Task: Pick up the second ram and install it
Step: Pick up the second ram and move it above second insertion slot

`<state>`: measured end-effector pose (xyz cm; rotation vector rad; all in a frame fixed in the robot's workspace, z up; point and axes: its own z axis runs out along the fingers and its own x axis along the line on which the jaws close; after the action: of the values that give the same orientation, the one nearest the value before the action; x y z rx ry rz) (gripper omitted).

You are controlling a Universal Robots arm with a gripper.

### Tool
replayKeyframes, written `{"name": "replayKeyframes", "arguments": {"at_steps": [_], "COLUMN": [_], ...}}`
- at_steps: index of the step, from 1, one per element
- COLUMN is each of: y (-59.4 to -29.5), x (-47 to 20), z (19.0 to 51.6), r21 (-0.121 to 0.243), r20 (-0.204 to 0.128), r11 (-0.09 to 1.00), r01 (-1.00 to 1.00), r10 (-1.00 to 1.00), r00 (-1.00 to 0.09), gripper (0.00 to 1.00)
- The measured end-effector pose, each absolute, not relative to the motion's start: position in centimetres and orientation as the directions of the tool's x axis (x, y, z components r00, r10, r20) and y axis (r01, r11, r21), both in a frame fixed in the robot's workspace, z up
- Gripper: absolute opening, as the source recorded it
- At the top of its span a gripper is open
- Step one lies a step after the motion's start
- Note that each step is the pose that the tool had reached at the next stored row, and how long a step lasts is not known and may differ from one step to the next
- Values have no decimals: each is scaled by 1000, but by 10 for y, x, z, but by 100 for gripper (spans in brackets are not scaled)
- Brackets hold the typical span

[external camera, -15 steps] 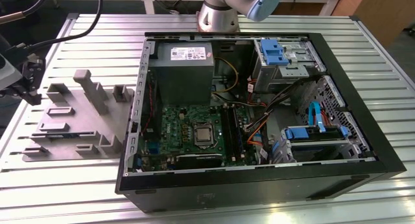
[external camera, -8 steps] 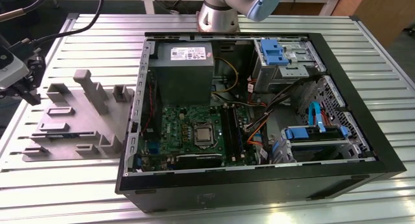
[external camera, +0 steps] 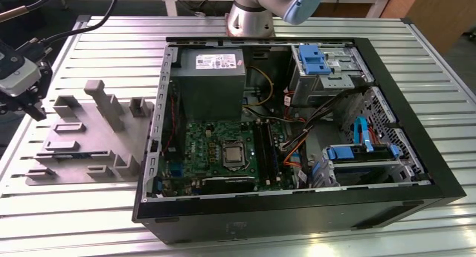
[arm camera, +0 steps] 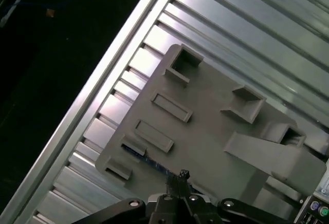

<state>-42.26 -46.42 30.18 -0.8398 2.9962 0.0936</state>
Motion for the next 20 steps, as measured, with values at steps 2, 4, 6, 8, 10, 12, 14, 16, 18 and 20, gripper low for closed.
{"name": "replayKeyframes", "arguments": {"at_steps": [2, 4, 6, 8, 10, 12, 14, 16, 18, 20], "y": [-464, -464, -464, -464, -464, -464, -464, -464, -464, -464], "x": [-423, -423, -423, -423, -423, -423, -423, -423, -423, -423], "z": [302, 302, 301, 301, 301, 301, 301, 301, 301, 301], "r21": [50, 50, 50, 50, 50, 50, 50, 50, 50, 50], "r20": [-44, -44, -44, -44, -44, -44, -44, -44, -44, -44], "r11": [833, 813, 791, 769, 745, 720, 695, 668, 641, 612], "r01": [-550, -580, -610, -638, -665, -693, -718, -742, -766, -789], "r10": [-549, -578, -608, -636, -664, -691, -716, -741, -765, -788], "r00": [-835, -815, -793, -770, -747, -721, -696, -670, -643, -614], "gripper": [11, 11, 11, 11, 11, 11, 11, 11, 11, 11]}}
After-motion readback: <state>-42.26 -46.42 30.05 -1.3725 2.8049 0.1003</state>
